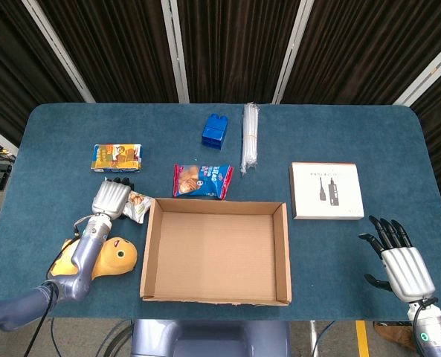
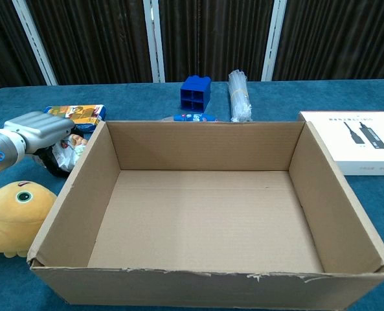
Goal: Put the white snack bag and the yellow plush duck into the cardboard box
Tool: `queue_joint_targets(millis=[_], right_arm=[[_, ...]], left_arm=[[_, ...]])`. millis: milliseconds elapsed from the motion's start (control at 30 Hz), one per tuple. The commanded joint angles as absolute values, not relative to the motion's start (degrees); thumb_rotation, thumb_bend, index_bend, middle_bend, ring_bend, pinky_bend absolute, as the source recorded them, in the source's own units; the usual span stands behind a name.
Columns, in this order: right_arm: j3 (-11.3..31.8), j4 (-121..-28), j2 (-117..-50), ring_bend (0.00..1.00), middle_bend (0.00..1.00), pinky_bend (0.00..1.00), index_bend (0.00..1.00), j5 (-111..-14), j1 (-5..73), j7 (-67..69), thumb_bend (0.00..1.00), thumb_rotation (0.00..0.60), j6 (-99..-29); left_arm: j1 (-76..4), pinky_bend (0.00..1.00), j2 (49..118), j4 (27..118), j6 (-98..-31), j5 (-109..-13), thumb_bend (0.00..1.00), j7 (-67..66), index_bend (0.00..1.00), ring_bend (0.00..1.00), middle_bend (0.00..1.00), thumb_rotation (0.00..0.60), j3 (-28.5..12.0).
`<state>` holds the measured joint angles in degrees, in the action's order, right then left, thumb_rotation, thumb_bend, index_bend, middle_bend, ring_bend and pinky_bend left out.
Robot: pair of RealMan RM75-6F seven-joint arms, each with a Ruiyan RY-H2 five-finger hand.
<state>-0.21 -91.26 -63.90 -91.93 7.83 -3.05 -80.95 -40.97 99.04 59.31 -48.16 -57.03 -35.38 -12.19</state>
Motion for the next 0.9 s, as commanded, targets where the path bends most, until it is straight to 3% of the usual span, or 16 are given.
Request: queue_joint_targets(millis=[33, 167, 433, 633, 900], right_arm=[[-0.27, -91.28, -63.95, 0.0, 0.02, 0.0, 0.26, -92.02, 7.84, -3.13, 0.0, 0.6, -80.94], [-0.33, -91.26, -64.03, 0.0, 0.01, 0.0, 0.26, -92.08, 7.86, -3.39, 0.0, 0.6, -80.88], [-0.46, -91.44, -64.15, 0.0, 0.01, 0.0, 0.26, -92.21, 7.84, -3.79, 0.0, 0.6, -80.87], [-0.6, -91.6, -64.21, 0.0, 0.0, 0.0, 0.26, -92.51, 7.78, -4.13, 0.0, 0.6, -81.01], [-0.4, -91.58, -64.17, 0.0, 0.0, 0.0, 0.26, -92.18, 7.77, -3.89, 0.0, 0.6, -81.09]], left_arm=[[-41.28, 0.54, 99.85, 58.78, -49.34, -55.42, 0.47, -37.2, 0.6, 0.52, 0.47, 0.6, -12.32], [-41.05, 0.59, 99.67, 59.1, -51.13, -54.81, 0.52, -38.29, 0.62, 0.58, 0.5, 0.6, -12.52], [-39.41, 0.6, 95.44, 65.1, -56.05, -52.89, 0.56, -42.19, 0.63, 0.62, 0.52, 0.6, -12.84], [-37.77, 0.6, 89.83, 73.94, -60.54, -51.79, 0.56, -45.91, 0.64, 0.63, 0.53, 0.6, -12.82], [-34.69, 0.61, 81.61, 88.87, -69.33, -58.03, 0.56, -45.73, 0.67, 0.64, 0.55, 0.6, -12.15]])
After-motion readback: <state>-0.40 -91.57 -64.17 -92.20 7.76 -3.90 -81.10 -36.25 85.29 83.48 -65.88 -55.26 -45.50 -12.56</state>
